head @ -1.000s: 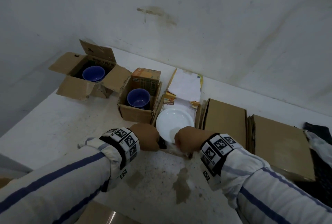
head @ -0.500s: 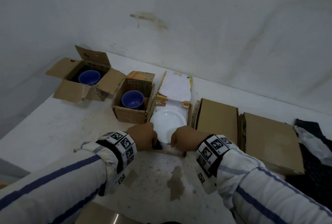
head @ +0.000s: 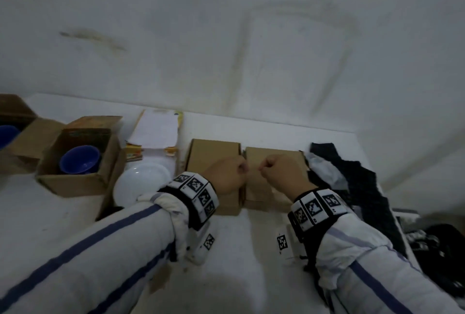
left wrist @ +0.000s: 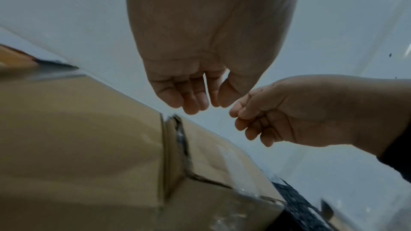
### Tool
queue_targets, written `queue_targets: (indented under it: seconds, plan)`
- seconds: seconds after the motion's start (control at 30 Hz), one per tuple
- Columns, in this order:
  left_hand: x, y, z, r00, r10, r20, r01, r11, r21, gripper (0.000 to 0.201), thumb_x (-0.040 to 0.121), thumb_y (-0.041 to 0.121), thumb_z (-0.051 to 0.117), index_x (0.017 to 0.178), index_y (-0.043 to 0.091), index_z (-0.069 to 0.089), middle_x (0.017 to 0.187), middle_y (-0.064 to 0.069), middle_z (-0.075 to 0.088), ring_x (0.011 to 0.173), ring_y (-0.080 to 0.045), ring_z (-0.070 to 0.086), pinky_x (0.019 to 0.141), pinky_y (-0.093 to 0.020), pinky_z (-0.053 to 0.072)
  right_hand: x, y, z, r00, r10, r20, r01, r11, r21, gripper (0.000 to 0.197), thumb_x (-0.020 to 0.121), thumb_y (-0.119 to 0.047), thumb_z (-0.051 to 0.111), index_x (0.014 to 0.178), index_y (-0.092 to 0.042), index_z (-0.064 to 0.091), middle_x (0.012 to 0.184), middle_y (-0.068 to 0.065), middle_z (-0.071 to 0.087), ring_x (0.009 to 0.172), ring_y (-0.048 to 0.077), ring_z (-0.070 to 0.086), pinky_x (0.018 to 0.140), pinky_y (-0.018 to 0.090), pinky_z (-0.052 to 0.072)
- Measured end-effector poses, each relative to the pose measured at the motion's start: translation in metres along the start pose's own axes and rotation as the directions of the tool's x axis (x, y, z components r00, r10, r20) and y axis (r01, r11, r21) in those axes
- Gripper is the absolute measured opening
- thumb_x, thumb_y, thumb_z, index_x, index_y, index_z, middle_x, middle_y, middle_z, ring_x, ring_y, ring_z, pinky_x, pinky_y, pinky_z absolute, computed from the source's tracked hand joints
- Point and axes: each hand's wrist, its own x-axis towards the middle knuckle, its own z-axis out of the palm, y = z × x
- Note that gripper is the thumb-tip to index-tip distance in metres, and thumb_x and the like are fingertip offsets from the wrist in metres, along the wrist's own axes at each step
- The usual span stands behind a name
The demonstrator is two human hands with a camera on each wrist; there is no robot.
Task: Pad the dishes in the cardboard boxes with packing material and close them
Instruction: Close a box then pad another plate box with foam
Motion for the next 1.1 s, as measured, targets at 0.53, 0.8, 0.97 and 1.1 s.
queue_targets:
  seconds: [0.53,0.8,0.97,1.1]
  plan:
    - [0.061,0.082,0.087,0.999,0.008,0.045,-0.006,0.999,-0.037,0.026,0.09,0.013,0.051,0.115,0.012,0.058,0.125,-0.007,0.053,0.113,-0.023,0.051,0.089,-0.025,0.038,0.004,0.147,-0.038,0.919,0.284,0.273,-0.086,0.82,-0.565,0.017,0.088,-0.015,0.054,0.101,-0.007,0.063,0.116,0.015,0.061,0.11,0.028,0.057,0.091,0.031,0.046]
    - [0.057,0.088,0.088,0.999,0.037,0.015,-0.034,0.986,-0.164,0.031,0.086,0.013,0.062,0.117,0.01,0.059,0.117,-0.008,0.061,0.11,-0.023,0.057,0.096,-0.032,0.045,0.004,0.13,-0.076,0.924,0.272,0.269,-0.146,0.9,-0.41,0.043,0.085,-0.022,0.066,0.124,-0.007,0.059,0.13,0.011,0.056,0.12,0.026,0.052,0.098,0.029,0.043]
    - [0.05,0.099,0.082,0.969,0.081,0.234,0.045,0.87,-0.491,0.047,0.081,0.022,0.073,0.122,0.01,0.052,0.094,-0.004,0.063,0.067,-0.013,0.06,0.058,-0.026,0.05,-0.006,0.093,-0.117,0.966,0.163,0.201,-0.132,0.978,-0.159,0.026,0.078,-0.017,0.071,0.098,-0.001,0.067,0.105,0.011,0.063,0.1,0.025,0.058,0.075,0.026,0.044]
    - [0.043,0.099,0.076,0.962,0.099,0.256,0.08,0.79,-0.608,0.036,0.086,0.018,0.066,0.116,0.005,0.05,0.072,-0.008,0.052,0.052,-0.018,0.047,0.044,-0.022,0.04,-0.003,0.076,-0.115,0.981,0.136,0.141,-0.159,0.973,0.168,0.018,0.077,-0.008,0.069,0.067,-0.012,0.055,0.07,0.004,0.054,0.061,0.016,0.047,0.05,0.023,0.034]
